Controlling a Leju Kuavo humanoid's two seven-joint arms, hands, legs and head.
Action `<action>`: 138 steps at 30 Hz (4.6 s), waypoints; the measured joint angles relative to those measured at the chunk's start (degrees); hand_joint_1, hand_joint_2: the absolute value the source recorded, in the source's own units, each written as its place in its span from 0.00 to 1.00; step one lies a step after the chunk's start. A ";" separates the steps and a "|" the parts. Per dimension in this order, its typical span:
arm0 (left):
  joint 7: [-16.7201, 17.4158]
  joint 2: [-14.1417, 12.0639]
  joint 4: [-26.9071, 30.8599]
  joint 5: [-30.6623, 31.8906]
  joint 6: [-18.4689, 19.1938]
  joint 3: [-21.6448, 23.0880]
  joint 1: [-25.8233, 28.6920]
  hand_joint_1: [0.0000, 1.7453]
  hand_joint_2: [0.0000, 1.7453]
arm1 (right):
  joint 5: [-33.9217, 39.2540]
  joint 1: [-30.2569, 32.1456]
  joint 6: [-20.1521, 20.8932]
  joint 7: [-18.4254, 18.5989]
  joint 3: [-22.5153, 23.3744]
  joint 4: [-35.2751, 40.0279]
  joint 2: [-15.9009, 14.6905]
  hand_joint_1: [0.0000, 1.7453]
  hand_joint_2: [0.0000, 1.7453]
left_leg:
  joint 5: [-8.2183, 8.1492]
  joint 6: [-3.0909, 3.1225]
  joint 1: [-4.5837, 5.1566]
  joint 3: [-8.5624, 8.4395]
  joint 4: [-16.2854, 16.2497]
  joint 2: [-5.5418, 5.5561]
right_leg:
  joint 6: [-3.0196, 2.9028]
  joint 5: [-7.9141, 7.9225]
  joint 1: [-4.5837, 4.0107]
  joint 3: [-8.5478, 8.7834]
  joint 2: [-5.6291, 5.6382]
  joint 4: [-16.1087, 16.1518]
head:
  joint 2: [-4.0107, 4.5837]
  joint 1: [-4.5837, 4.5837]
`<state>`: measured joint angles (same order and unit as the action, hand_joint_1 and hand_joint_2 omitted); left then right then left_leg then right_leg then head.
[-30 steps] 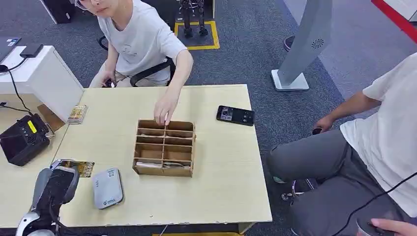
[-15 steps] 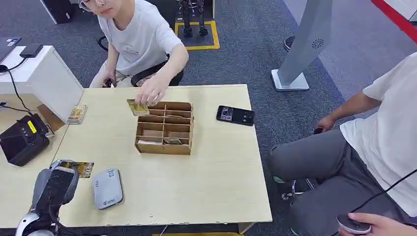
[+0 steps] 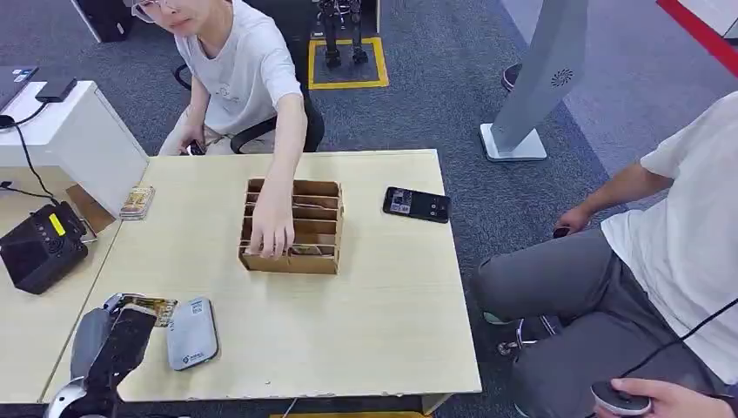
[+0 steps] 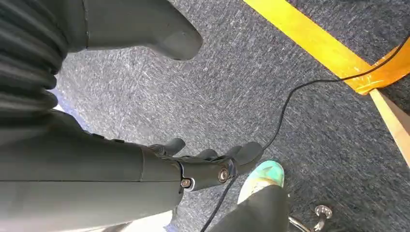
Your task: Pass the card to the sensor for recognition and then transmit it.
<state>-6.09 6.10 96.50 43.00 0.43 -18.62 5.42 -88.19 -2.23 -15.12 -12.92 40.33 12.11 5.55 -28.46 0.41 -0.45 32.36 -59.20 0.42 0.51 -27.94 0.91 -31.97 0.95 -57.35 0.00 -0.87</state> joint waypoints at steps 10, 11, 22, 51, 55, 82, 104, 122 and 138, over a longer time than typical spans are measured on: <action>0.58 2.07 -4.02 9.02 -3.62 0.22 -2.51 1.00 1.00 | 0.00 -0.09 0.15 0.28 0.00 0.00 0.00 0.00 1.00 | 0.00 0.00 0.00 0.02 0.00 0.00 | 0.00 0.00 0.00 0.00 0.01 0.00 | 0.00 0.00; 0.56 2.18 -4.20 9.02 -3.62 0.22 -2.67 1.00 1.00 | 0.00 -0.11 0.15 0.28 0.00 0.00 0.00 0.00 1.00 | 0.00 0.00 0.00 0.02 0.00 0.00 | 0.00 0.00 0.00 0.01 0.00 0.00 | 0.00 0.02; 0.54 3.06 -5.86 9.46 -3.75 0.22 -4.15 1.00 1.00 | 0.00 -0.12 0.15 0.30 -0.15 -0.02 0.00 0.00 1.00 | 0.00 0.00 0.00 0.02 0.00 0.00 | 0.00 0.00 0.00 0.01 0.00 0.00 | 0.00 0.00; 0.53 4.04 -11.10 11.60 -4.36 -1.14 -4.82 1.00 1.00 | 0.00 -0.17 0.09 0.46 -0.26 -0.02 0.00 0.00 1.00 | 0.00 0.00 0.00 0.04 0.00 0.01 | 0.00 0.00 0.00 0.01 -0.01 0.00 | 0.00 0.04; 0.53 4.09 -11.50 11.62 -4.56 -1.44 -4.81 1.00 1.00 | 0.00 -0.17 0.09 0.63 -0.26 -0.02 0.00 0.00 1.00 | 0.00 0.01 0.00 0.04 0.00 0.01 | 0.00 0.00 0.00 0.01 -0.01 0.00 | 0.00 0.02; -0.71 4.55 -16.28 20.51 -10.28 -6.01 -4.94 1.00 1.00 | 0.00 -0.21 0.04 0.37 -0.35 -0.02 0.02 0.00 1.00 | 0.00 0.00 0.00 0.02 0.00 0.01 | 0.00 0.00 0.00 0.03 -0.02 0.00 | 0.00 0.02; -4.46 5.42 -18.78 17.01 -11.18 -7.72 -6.01 1.00 1.00 | 0.00 -0.74 0.00 0.28 -0.48 0.00 0.04 0.00 1.00 | 0.00 0.01 0.01 -0.01 0.00 0.02 | 0.00 0.01 0.00 0.06 -0.03 0.00 | 0.00 0.02; -9.47 4.96 -3.39 -11.78 -2.44 -8.78 -15.07 1.00 1.00 | 0.00 -1.38 0.98 0.61 -2.23 -0.02 0.07 0.00 1.00 | 0.11 0.03 -0.02 0.02 -0.02 0.14 | -0.01 0.09 -0.02 0.03 -0.07 -0.01 | 0.00 0.00; -5.26 -5.88 -6.13 25.71 -20.11 -0.76 -25.88 1.00 1.00 | 0.00 -2.27 1.57 0.28 -6.18 -0.02 0.15 0.00 1.00 | 0.15 0.04 0.00 0.04 -0.03 0.09 | -0.06 0.14 0.00 -0.02 -0.02 -0.02 | 0.00 0.02</action>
<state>-11.34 0.22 90.36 68.71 -19.68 -19.39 -20.47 -88.19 -4.49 -13.55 -12.63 34.14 12.09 5.70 -28.31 0.44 -0.45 32.40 -59.23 0.50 0.45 -27.80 0.91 -31.99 0.94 -57.37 0.00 -0.85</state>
